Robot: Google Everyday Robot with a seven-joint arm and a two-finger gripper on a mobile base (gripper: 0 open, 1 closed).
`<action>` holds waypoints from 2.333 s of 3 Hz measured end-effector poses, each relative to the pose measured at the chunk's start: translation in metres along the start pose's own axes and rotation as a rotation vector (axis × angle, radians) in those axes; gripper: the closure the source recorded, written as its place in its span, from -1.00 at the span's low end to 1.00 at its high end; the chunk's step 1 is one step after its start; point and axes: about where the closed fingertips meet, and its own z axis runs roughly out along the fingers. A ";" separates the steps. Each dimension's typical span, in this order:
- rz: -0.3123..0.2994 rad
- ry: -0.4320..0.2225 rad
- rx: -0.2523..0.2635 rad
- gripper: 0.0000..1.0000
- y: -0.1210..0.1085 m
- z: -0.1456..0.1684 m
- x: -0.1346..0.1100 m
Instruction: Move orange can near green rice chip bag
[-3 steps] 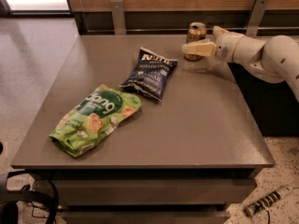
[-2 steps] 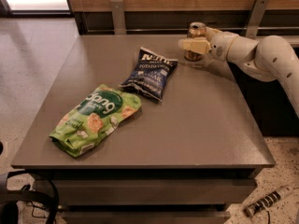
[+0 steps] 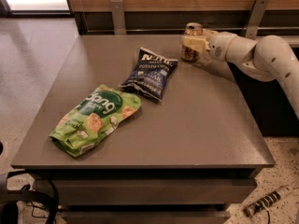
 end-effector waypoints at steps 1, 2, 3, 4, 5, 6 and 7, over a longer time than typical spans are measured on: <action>0.001 0.000 -0.004 0.96 0.002 0.002 0.000; 0.002 -0.003 -0.011 1.00 0.003 0.005 0.000; 0.004 -0.013 -0.027 1.00 0.005 0.011 -0.002; -0.010 -0.024 -0.026 1.00 0.007 -0.020 -0.032; -0.031 -0.021 -0.011 1.00 0.012 -0.046 -0.053; -0.026 -0.035 -0.029 1.00 0.030 -0.071 -0.075; -0.018 -0.047 -0.037 1.00 0.061 -0.099 -0.099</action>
Offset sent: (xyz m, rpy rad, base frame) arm 0.0003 0.0025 -0.0003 0.0005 0.0005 0.0034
